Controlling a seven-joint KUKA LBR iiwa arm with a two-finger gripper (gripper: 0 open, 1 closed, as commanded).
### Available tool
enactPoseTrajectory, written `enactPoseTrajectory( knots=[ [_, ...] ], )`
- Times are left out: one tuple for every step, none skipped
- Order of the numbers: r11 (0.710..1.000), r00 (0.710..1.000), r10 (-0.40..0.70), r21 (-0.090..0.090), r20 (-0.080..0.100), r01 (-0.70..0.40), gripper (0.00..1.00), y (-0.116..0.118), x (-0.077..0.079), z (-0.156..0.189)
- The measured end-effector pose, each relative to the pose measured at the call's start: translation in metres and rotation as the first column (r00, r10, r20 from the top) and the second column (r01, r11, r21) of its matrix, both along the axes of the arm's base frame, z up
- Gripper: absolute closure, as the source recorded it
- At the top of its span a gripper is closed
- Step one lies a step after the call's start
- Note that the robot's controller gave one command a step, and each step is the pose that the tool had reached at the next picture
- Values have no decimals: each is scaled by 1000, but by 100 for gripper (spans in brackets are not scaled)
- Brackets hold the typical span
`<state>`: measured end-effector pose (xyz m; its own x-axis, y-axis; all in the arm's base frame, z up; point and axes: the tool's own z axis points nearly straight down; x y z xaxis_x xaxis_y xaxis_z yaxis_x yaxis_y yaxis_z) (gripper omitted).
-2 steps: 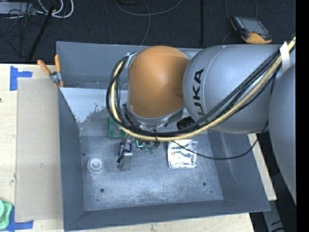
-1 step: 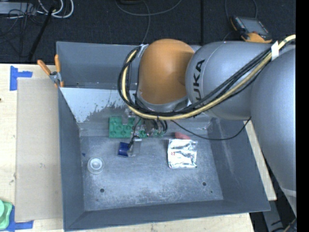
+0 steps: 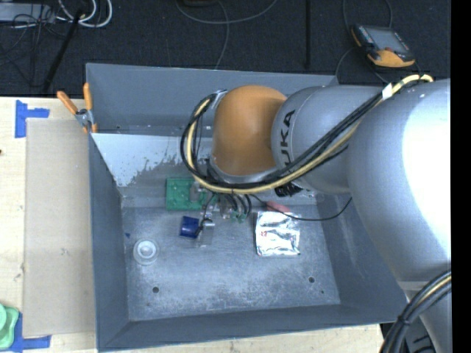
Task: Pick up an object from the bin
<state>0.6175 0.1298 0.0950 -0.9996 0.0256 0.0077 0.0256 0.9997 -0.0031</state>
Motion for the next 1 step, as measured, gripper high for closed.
enactPoseTrajectory(
  knots=[
    [1000, 1000, -3, 3, 6, 3, 100, 1, 2, 5]
  ],
)
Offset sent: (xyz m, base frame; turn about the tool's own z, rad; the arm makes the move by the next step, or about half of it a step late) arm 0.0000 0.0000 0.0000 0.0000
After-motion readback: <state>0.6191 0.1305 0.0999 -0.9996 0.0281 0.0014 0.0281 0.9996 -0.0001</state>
